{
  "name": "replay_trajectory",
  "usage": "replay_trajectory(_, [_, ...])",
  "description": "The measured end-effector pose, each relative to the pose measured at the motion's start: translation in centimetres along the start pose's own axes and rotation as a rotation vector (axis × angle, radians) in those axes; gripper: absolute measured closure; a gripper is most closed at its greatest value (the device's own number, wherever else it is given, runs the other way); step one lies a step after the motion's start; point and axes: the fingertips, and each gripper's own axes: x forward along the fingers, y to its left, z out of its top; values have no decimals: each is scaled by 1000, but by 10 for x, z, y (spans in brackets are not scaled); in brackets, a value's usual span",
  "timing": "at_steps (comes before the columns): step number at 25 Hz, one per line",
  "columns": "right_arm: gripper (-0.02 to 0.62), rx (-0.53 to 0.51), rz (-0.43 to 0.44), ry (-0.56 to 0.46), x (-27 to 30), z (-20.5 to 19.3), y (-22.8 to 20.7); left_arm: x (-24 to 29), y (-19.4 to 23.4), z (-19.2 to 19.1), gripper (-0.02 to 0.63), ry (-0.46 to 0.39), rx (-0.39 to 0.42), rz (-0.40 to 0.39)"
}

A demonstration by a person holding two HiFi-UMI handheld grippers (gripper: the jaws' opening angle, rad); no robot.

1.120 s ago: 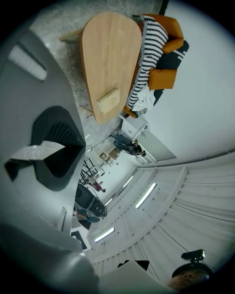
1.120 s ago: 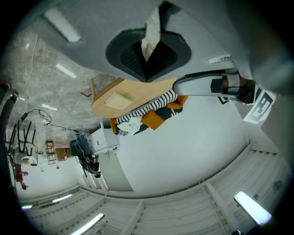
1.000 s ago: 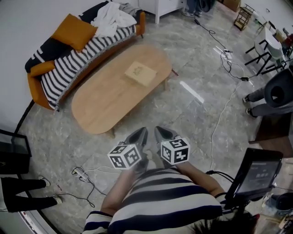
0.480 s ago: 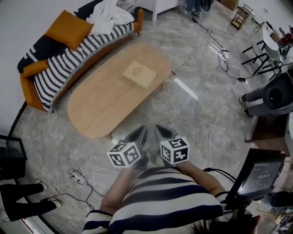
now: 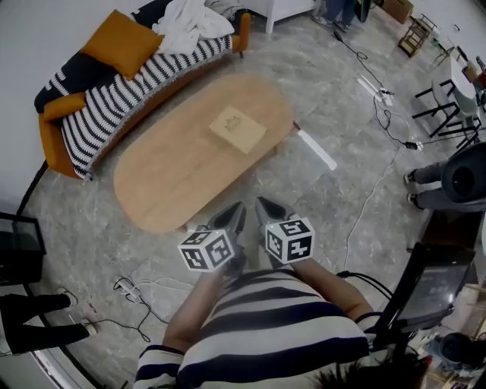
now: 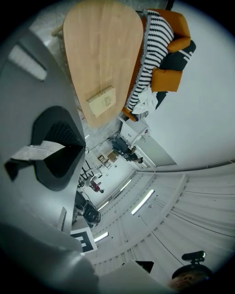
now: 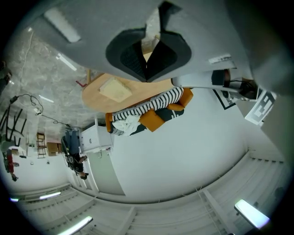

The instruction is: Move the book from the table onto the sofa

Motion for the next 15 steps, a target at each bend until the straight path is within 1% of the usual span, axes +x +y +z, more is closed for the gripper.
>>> replay_trajectory(8, [600, -32, 68, 26, 24, 32, -30, 47, -4, 25, 609, -27, 1, 50])
replay_trajectory(12, [600, -27, 95, 32, 34, 42, -47, 67, -2, 31, 609, -34, -2, 82])
replay_trajectory(15, [600, -33, 119, 29, 40, 56, -60, 84, 0, 42, 609, -46, 0, 106])
